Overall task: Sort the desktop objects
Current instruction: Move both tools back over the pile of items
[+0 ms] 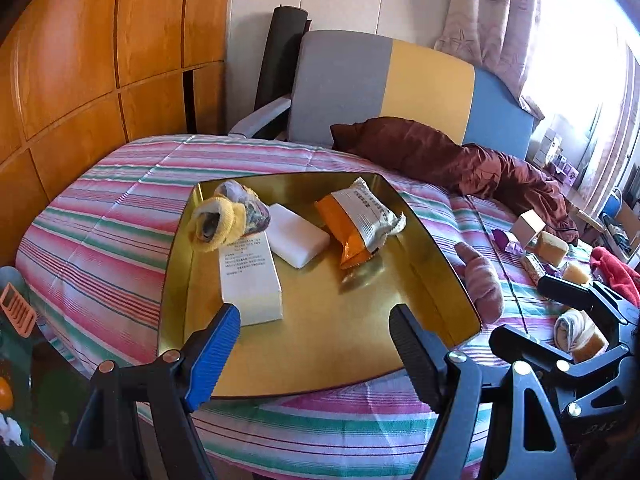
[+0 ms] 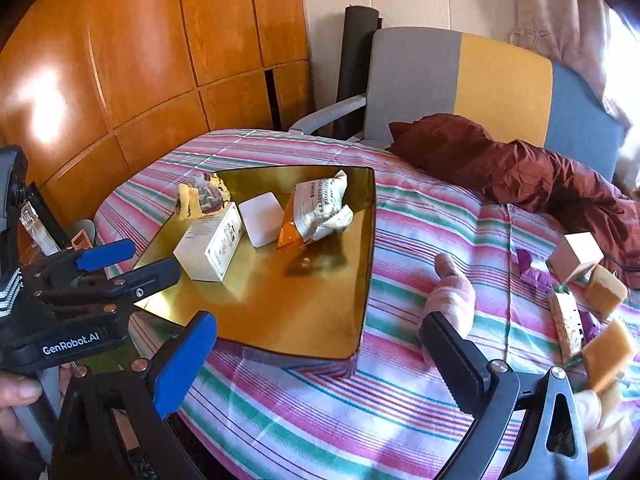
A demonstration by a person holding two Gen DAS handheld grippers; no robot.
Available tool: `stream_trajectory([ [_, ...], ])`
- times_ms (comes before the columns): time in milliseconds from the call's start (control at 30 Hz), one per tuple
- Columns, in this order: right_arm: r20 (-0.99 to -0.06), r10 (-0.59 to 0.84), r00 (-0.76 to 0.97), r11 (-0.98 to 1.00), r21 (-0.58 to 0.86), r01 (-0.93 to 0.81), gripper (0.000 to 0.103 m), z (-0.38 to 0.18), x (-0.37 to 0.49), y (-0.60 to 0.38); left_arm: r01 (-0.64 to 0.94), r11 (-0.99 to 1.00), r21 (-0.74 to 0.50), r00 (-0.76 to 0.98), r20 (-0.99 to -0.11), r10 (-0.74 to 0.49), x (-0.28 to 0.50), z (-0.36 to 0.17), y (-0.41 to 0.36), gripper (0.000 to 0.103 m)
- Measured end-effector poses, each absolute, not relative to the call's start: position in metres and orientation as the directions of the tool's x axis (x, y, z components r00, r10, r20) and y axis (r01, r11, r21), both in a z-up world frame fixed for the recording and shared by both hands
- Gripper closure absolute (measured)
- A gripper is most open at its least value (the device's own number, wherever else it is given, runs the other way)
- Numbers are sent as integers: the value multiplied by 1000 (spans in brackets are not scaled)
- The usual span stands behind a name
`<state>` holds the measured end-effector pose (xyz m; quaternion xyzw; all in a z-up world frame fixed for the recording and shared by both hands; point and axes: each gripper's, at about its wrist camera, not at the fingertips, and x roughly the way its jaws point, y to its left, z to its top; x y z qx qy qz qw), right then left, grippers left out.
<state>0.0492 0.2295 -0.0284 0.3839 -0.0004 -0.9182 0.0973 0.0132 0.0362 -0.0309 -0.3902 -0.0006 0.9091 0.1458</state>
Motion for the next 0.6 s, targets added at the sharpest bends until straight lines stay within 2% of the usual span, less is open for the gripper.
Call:
stream_trajectory([
  [333,-725,-124,-678,-992,98,77,0,-39,62,267,-301,-948,-104,-625,-729,279,14,-40,49,25],
  [600,-748,-61,-661,-994,107,-30,0,-46,73,305,-386,-902,-194,-559,-729,395,14,-42,66,25],
])
